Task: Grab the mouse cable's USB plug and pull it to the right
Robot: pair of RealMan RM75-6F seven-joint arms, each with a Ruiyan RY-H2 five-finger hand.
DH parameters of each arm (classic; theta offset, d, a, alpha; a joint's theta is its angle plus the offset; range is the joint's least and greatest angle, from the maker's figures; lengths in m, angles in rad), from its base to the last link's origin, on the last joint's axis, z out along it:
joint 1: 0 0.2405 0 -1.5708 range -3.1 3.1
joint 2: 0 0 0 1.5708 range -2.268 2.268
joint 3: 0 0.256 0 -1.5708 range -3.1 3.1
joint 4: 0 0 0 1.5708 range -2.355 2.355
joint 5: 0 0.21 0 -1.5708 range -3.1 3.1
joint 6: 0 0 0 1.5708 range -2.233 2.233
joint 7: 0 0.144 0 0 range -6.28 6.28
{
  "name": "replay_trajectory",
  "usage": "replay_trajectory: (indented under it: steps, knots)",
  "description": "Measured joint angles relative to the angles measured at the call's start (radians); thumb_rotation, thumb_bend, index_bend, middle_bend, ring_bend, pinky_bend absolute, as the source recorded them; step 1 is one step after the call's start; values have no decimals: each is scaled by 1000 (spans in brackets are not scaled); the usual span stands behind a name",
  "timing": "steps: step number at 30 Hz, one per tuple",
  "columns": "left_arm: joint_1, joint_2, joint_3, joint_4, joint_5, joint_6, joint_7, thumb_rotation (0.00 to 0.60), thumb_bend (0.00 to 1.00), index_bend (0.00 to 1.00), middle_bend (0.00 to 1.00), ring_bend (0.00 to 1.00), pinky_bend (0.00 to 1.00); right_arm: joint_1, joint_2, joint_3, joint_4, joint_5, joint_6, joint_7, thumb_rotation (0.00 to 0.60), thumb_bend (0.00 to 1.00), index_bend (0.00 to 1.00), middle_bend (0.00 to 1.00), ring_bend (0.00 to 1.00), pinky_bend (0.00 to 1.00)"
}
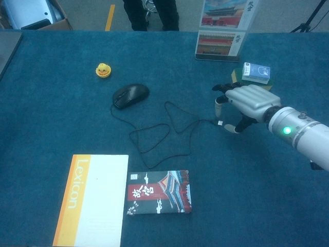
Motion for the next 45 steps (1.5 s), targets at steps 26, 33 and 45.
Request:
replay_trajectory:
  steps: [26, 33, 45]
  knots:
    - [-8, 0, 22, -5, 27, -15, -13, 600, 0, 438, 294, 313, 524, 64, -167, 12, 51, 206, 160, -179, 600, 278, 425, 58, 0, 20]
    - [-12, -2, 29, -6, 34, -22, -10, 600, 0, 438, 294, 312, 524, 74, -203, 20, 81, 222, 170, -183, 600, 278, 425, 58, 0, 20]
    - [-9, 3, 29, -10, 36, -12, -15, 600, 0, 438, 294, 312, 524, 78, -215, 13, 92, 228, 178, -189, 600, 278, 425, 58, 0, 20]
